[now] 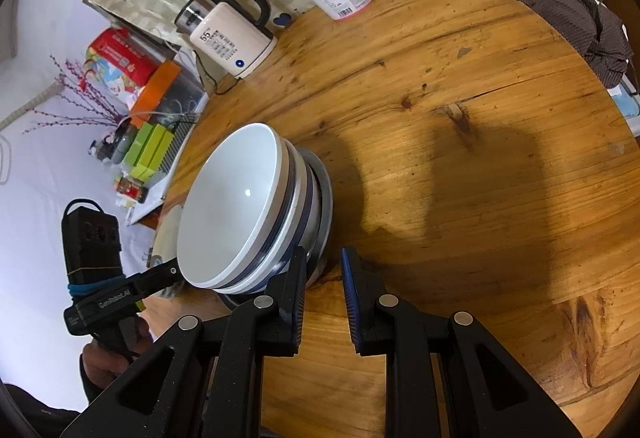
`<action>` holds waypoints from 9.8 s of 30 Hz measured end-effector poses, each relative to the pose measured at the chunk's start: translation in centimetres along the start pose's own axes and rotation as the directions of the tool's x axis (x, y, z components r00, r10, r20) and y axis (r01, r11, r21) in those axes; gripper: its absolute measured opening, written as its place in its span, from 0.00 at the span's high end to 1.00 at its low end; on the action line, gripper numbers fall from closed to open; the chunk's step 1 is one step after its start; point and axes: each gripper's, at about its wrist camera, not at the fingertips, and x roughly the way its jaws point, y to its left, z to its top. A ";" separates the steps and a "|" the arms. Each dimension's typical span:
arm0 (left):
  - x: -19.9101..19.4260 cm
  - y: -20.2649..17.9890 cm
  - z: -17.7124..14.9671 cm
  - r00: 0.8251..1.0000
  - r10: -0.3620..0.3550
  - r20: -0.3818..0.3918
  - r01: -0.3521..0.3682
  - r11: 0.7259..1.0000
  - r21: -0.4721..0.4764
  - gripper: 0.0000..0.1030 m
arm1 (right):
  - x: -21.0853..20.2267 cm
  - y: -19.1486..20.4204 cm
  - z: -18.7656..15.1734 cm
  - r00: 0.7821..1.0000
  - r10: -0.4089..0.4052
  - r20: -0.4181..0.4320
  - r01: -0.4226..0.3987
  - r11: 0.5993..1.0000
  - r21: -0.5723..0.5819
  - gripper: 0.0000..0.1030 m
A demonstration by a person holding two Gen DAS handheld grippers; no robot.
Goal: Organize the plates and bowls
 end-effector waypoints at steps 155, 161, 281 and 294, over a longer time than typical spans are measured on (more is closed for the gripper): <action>-15.2 12.1 -2.6 0.959 0.115 0.258 -0.066 0.979 -0.190 0.90 | 12.7 17.5 2.3 0.947 0.220 -0.234 -0.274 0.933 -0.235 0.92; -15.4 13.0 -3.2 0.958 0.129 0.258 -0.073 0.974 -0.215 0.90 | 13.7 18.2 1.9 0.942 0.213 -0.260 -0.277 0.930 -0.242 0.92; -13.3 6.0 -7.5 0.793 0.544 0.274 -0.519 0.839 -0.162 0.45 | 10.9 23.3 -6.6 0.992 -0.085 -0.089 0.006 0.751 -0.660 0.19; -13.0 6.5 -7.5 0.793 0.551 0.261 -0.525 0.834 -0.166 0.45 | 11.3 23.1 -6.8 0.992 -0.084 -0.099 -0.002 0.753 -0.658 0.19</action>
